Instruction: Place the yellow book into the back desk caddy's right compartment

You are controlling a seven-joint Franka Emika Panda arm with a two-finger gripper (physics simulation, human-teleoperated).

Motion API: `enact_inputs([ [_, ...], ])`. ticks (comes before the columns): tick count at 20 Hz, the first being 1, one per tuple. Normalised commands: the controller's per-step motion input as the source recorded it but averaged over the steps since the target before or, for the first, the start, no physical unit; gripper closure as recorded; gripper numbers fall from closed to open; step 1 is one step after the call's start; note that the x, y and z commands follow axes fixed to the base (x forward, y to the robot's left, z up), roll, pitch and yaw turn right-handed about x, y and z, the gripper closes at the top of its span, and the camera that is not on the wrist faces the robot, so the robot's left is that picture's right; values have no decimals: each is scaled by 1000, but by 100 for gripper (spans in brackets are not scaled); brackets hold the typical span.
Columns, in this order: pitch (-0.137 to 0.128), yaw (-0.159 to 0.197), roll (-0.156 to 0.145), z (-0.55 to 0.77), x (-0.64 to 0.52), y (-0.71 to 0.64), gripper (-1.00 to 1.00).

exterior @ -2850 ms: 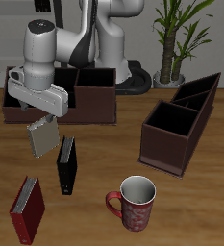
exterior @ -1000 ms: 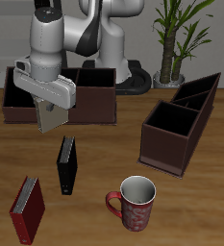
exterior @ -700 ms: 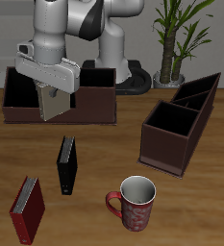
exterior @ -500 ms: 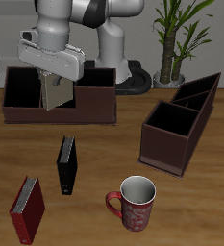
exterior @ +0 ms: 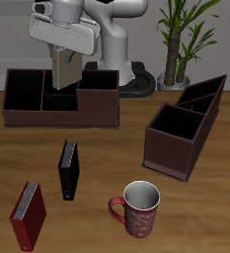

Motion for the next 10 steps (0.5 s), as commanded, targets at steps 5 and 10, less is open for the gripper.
enact_inputs([
  [5, -29, 68, 31, 319, -339, 394, 100],
  [10, -19, 43, 15, 145, -316, 272, 100],
])
